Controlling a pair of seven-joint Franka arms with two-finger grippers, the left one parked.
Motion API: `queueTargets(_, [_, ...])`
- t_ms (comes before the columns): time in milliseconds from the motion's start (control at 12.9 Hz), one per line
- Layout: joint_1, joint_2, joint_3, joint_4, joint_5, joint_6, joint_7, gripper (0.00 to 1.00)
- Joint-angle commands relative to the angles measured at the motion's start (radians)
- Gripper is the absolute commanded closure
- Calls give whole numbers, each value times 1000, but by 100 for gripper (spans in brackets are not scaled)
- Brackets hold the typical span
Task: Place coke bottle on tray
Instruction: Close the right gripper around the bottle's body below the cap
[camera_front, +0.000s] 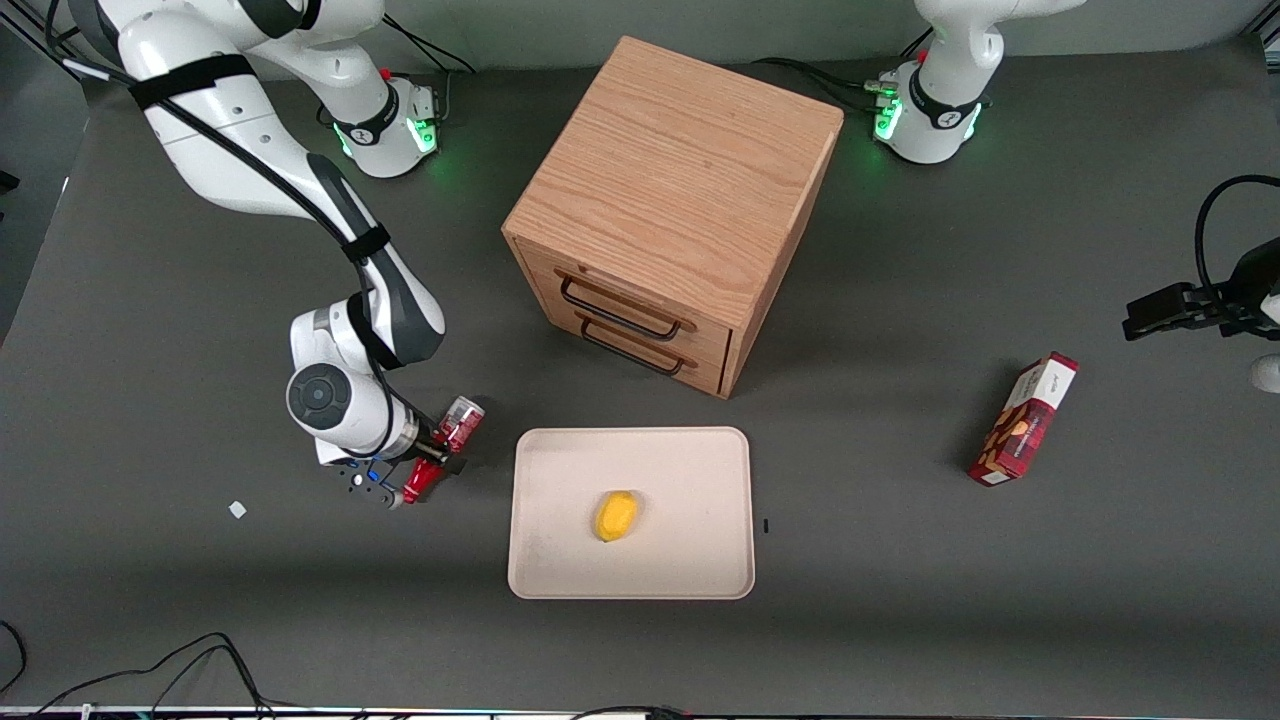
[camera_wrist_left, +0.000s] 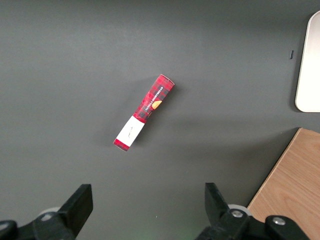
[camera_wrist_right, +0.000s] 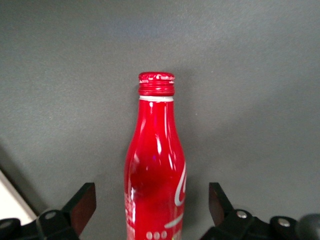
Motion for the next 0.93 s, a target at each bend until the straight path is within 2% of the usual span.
queueTargets(0, [9, 12, -4, -6, -30, 43, 60, 0])
queueTargets(466, [9, 29, -4, -6, -31, 63, 74, 0])
queueTargets(543, [9, 31, -4, -7, -44, 63, 74, 7])
queueTargets(621, [9, 31, -4, -13, -62, 65, 74, 59])
queueTargets(698, [9, 24, -4, -26, -64, 74, 74, 100])
queueTargets(853, [9, 15, -4, -44, -65, 92, 74, 100])
